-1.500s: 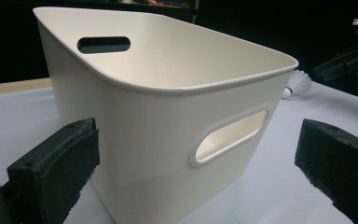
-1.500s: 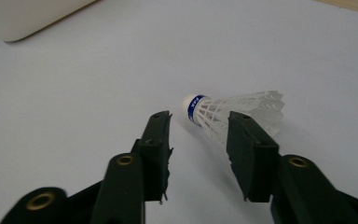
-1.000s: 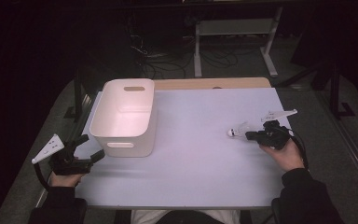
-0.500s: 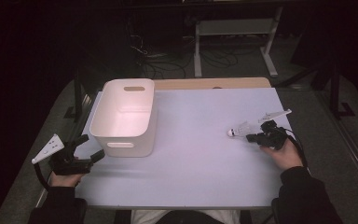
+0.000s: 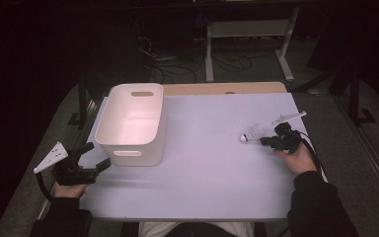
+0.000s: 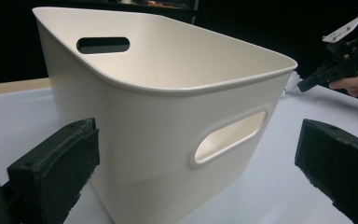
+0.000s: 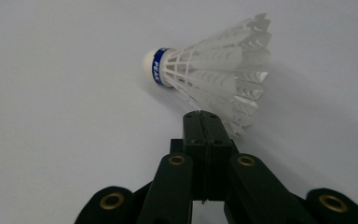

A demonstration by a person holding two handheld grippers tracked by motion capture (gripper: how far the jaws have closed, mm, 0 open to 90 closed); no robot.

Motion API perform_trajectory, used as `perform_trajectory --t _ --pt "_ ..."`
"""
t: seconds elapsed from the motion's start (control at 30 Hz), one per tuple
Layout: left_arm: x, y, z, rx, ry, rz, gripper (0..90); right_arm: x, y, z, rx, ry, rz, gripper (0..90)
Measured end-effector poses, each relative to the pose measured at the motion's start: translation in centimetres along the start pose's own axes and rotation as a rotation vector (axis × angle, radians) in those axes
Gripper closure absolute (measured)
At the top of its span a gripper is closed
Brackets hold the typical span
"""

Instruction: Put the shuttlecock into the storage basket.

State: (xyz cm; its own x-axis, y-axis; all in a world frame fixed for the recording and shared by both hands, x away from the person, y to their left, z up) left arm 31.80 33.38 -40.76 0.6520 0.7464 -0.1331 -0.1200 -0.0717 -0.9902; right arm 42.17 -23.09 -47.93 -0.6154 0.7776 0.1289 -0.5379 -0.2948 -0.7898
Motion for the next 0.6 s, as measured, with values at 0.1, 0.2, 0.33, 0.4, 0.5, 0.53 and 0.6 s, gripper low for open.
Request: perform_trajectory --t 0.1,0.2,0.33,0.4,0.5,0.53,0.6 --pt "0.0 0.0 0.0 0.000 -0.001 0.001 0.0 -0.6 0.0 -0.5 -0.010 0.015 -0.025 89.2" --pt "0.0 0.0 0.0 0.000 0.000 0.001 0.0 -0.9 -0.2 -0.6 -0.021 0.024 -0.037 89.2" --pt "0.0 0.0 0.0 0.000 -0.001 0.001 0.0 -1.4 -1.6 -1.0 -0.023 0.040 -0.037 89.2" --pt "0.0 0.0 0.0 -0.001 -0.001 0.002 0.0 -1.5 -2.3 -1.3 -0.023 0.043 -0.034 89.2" --pt "0.1 0.0 0.1 -0.002 -0.001 0.002 0.0 -1.9 -3.0 -1.6 -0.035 0.040 -0.044 89.2" --pt "0.1 0.0 0.1 -0.003 -0.002 0.003 0.0 -2.0 -3.1 -1.7 -0.041 0.040 -0.048 89.2" --pt "0.1 0.0 0.1 -0.003 -0.001 0.004 0.0 -2.1 -3.3 -1.7 -0.049 0.037 -0.057 89.2"
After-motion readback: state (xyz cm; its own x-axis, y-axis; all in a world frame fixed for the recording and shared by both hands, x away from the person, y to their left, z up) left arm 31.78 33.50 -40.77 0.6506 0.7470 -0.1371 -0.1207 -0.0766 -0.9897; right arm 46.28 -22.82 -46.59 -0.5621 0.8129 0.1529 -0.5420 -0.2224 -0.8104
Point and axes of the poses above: each handheld gripper's, and its own axes: z roughly backward along the jaws, y roughly out of its underside, x roughly to its left, the point moved 6 cm from there along -z, roughly forward along the jaws, and after that the axes turned 11 degrees about -x, right-handed, at the moved point
